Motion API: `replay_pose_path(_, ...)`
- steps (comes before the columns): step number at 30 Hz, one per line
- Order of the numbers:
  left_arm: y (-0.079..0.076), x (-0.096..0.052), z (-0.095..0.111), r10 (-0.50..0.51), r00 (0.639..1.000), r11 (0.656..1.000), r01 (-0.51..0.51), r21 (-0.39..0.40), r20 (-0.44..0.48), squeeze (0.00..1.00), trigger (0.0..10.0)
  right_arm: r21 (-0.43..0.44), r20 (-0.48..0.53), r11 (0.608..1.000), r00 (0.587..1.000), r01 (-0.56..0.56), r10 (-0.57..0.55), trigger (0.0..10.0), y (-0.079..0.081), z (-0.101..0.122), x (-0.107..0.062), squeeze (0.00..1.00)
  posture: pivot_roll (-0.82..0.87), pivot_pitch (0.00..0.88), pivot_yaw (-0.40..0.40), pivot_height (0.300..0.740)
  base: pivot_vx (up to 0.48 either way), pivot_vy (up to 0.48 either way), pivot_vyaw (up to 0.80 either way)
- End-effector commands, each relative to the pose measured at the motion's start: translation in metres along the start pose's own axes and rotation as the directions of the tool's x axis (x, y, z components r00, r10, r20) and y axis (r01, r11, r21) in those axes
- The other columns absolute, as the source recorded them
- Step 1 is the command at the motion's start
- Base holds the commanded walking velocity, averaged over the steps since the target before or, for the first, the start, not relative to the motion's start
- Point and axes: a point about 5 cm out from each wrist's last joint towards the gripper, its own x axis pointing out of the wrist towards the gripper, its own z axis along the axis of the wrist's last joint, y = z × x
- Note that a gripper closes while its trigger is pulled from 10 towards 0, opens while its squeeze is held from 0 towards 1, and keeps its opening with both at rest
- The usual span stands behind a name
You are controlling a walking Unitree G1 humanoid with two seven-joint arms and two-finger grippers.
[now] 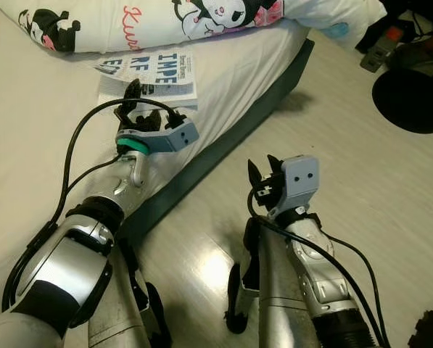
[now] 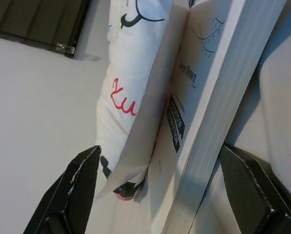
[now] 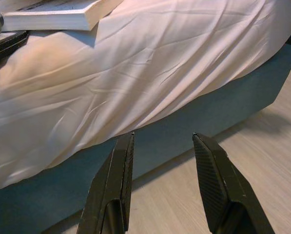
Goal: Clean up the room
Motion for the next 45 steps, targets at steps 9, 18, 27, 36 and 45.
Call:
replay_pose_path(9, -0.013, -0.003, 0.006, -0.081, 0.997, 0.995, 0.08, 0.06, 0.011, 1.0, 10.0, 0.011, -0.033, 1.0, 0.999, -0.003, 0.004, 10.0, 0.002, -0.006, -0.002, 0.0, -0.07, 0.379, 0.032, 0.532, 0.0, 0.0, 0.0)
replay_pose_path(18, -0.001, 0.015, 0.029, -0.098, 0.988, 0.991, 0.086, 0.106, 0.115, 0.62, 10.0, 0.009, -0.029, 1.0, 1.0, 0.008, -0.008, 10.0, 0.0, -0.006, -0.002, 0.0, -0.07, 0.365, 0.044, 0.532, 0.0, 0.0, 0.0)
replay_pose_path(27, 0.015, 0.031, 0.036, -0.072, 0.989, 0.991, 0.057, 0.12, 0.125, 0.64, 10.0, 0.008, -0.029, 1.0, 0.999, 0.014, -0.013, 10.0, 0.0, -0.007, -0.001, 0.0, -0.07, 0.353, 0.048, 0.532, 0.0, 0.0, 0.0)
replay_pose_path(36, 0.001, 0.024, 0.031, -0.21, 0.971, 0.962, 0.183, 0.202, 0.119, 0.63, 5.5, 0.006, -0.025, 1.0, 1.0, 0.018, -0.018, 10.0, -0.001, -0.006, -0.002, 0.0, -0.07, 0.349, 0.049, 0.532, 0.0, 0.0, 0.0)
replay_pose_path(45, -0.025, 0.005, 0.02, -0.456, 0.888, 0.856, 0.42, 0.302, 0.056, 0.59, 10.0, 0.004, -0.025, 1.0, 0.999, 0.022, -0.022, 10.0, -0.002, -0.006, -0.002, 0.0, -0.07, 0.35, 0.046, 0.532, 0.0, 0.0, 0.0)
